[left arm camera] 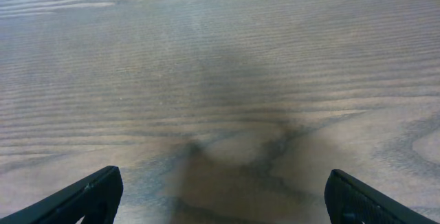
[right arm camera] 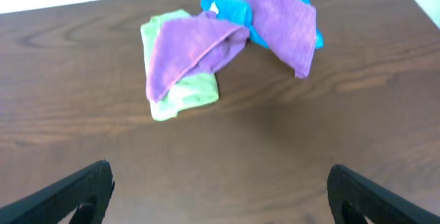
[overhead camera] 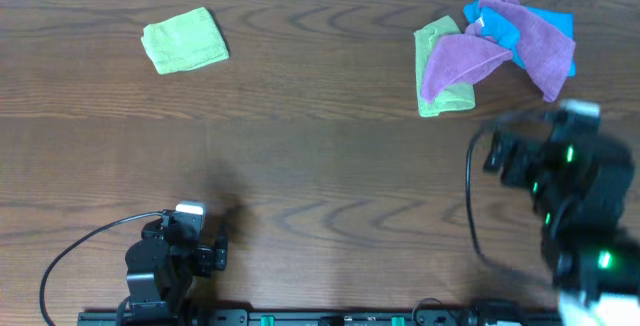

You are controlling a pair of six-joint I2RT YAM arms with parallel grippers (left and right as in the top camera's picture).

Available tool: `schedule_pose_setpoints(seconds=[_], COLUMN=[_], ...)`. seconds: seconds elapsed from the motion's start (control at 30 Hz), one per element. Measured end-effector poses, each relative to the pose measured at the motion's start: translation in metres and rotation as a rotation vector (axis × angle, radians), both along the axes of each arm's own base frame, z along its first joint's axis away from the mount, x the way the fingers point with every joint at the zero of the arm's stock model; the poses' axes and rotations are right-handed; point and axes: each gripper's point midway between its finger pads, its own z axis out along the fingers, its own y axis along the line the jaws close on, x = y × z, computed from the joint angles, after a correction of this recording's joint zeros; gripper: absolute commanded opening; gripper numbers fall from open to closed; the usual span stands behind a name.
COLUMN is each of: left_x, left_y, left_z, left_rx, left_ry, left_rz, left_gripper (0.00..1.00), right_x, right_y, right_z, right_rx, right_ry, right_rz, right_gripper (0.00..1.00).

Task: Fold the cloth
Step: 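Lower the right gripper and grasp the purple cloth on the pile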

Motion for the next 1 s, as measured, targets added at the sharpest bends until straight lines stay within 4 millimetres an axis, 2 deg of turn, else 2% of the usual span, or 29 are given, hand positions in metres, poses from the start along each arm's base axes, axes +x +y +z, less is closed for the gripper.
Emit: schedule_pose_setpoints(seconds=[0.13, 0.23, 0.4, 0.53, 0.6, 0.8, 0.9, 1.0], left_x=[0.000, 0.000, 0.000, 0.000, 0.000, 0.000, 0.000, 0.000], left_y=[0.000, 0.000, 0.000, 0.000, 0.000, 0.000, 0.000, 0.000], left_z=[0.000, 0.000, 0.000, 0.000, 0.000, 0.000, 0.000, 0.000], left_rx=[0.000, 0.000, 0.000, 0.000, 0.000, 0.000, 0.000, 0.000], left_ry=[0.000, 0.000, 0.000, 0.000, 0.000, 0.000, 0.000, 0.000], left_rz=[0.000, 0.000, 0.000, 0.000, 0.000, 0.000, 0.000, 0.000], left_gripper=[0.95, 0.95, 0.95, 0.95, 0.95, 0.95, 0.95, 0.95], right_x=[0.042, 0.079, 0.133, 0.173, 0.193, 0.229, 0.240, 0.242], right_y=[-0.002, -0.005, -0.017, -0.030, -0.036, -0.031, -0.028, -0.027], right_z=[0.009, 0.005, -0.020, -0.048, -0.069, -0.116, -0.120, -0.120], right_rx=[0.012, 0.024, 0.061, 0.102, 0.132, 0.210, 0.219, 0.223], right_ry=[0.076, 0.125, 0.204, 0.248, 0.268, 0.276, 0.246, 0.241], right_rz=[-0.004, -0.004, -0.014, -0.019, -0.014, 0.041, 0.059, 0.066], right_gripper=[0.99, 0.99, 0.99, 0.99, 0.99, 0.99, 0.99, 0.99])
